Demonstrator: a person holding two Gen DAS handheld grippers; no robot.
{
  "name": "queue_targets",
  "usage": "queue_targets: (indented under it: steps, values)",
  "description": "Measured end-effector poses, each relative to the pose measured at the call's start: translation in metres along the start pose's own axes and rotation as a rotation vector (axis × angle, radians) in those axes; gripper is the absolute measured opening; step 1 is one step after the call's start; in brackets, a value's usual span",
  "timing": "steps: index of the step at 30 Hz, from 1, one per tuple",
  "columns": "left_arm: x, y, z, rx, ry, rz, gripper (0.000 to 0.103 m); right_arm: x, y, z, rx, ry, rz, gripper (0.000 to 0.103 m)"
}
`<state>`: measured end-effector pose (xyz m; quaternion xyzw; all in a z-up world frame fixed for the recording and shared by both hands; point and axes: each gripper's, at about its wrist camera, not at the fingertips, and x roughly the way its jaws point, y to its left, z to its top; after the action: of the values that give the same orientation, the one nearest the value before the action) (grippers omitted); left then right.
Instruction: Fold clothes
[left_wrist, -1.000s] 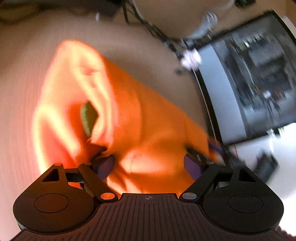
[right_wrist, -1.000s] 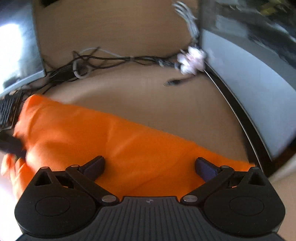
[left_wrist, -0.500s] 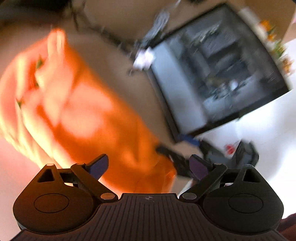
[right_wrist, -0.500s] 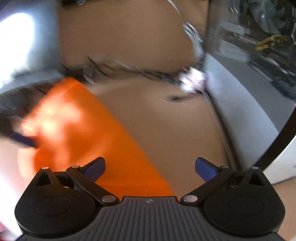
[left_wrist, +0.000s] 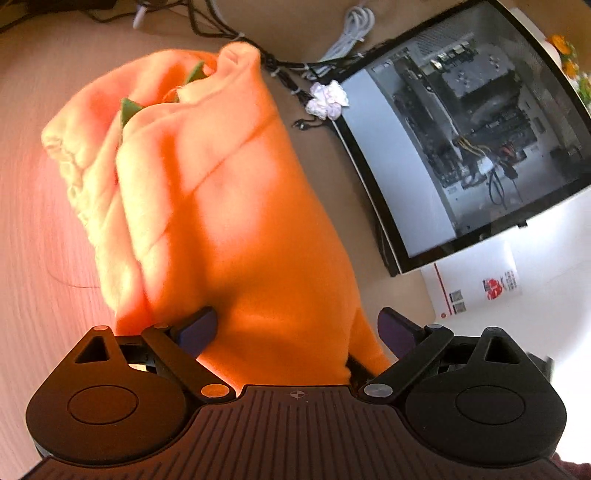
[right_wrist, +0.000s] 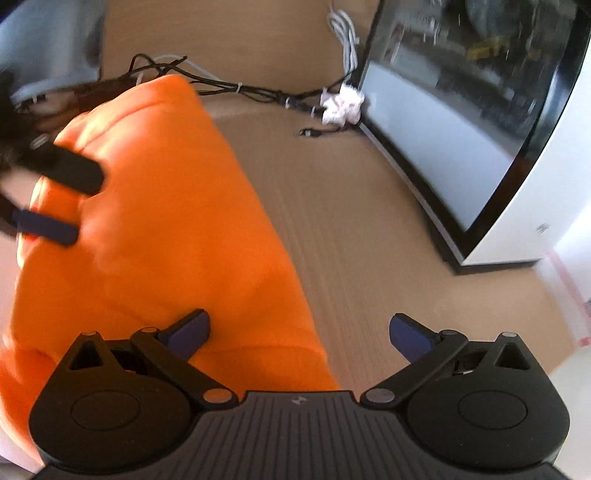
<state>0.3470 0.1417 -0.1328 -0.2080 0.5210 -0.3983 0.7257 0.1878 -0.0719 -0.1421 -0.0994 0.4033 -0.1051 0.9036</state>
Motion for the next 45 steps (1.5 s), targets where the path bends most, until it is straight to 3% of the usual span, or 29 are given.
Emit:
queue_targets:
  steps: [3, 5, 10, 13, 15, 18, 20, 22, 25, 28, 31, 35, 45]
  values:
    - [0.0, 0.003, -0.001, 0.01, -0.003, -0.016, 0.097, -0.006, 0.019, -0.001, -0.08, -0.016, -0.082, 0.103]
    - [0.0, 0.005, 0.0, -0.011, -0.008, -0.021, 0.097, -0.002, 0.02, 0.005, -0.108, -0.005, -0.077, 0.103]
    - [0.001, 0.006, 0.004, -0.049, -0.04, 0.002, 0.097, 0.008, 0.008, 0.012, -0.112, -0.002, 0.015, 0.103]
    - [0.002, -0.001, 0.004, -0.052, -0.069, 0.051, 0.097, 0.009, 0.007, 0.009, -0.186, -0.059, 0.041, 0.103]
    - [0.001, -0.008, 0.002, -0.057, -0.092, 0.1, 0.094, 0.012, -0.005, 0.013, -0.205, -0.06, 0.118, 0.103]
    - [-0.018, -0.033, -0.011, -0.02, -0.141, 0.226, 0.09, 0.01, -0.039, 0.027, -0.163, -0.012, 0.31, 0.103]
    - [-0.031, -0.057, -0.026, 0.066, -0.169, 0.342, 0.094, 0.0, -0.065, 0.032, -0.098, -0.059, 0.404, 0.103]
    - [-0.031, -0.079, -0.039, 0.176, -0.172, 0.538, 0.094, -0.004, -0.076, 0.032, -0.112, -0.104, 0.431, 0.103]
    - [-0.012, -0.096, -0.057, 0.35, -0.133, 0.815, 0.096, 0.005, -0.071, 0.024, -0.251, -0.137, 0.439, 0.103]
    - [-0.002, -0.101, -0.067, 0.434, -0.115, 0.944, 0.096, 0.018, -0.051, 0.007, -0.428, -0.153, 0.415, 0.103]
    - [-0.013, -0.107, -0.068, 0.377, -0.142, 0.945, 0.095, 0.01, -0.044, 0.005, -0.506, -0.221, 0.411, 0.103]
    - [-0.028, -0.115, -0.076, 0.302, -0.183, 0.862, 0.095, -0.009, -0.06, 0.023, -0.403, -0.321, 0.544, 0.103]
    - [-0.012, -0.102, -0.087, 0.266, -0.154, 0.851, 0.095, 0.001, -0.03, 0.012, -0.664, -0.288, 0.498, 0.102]
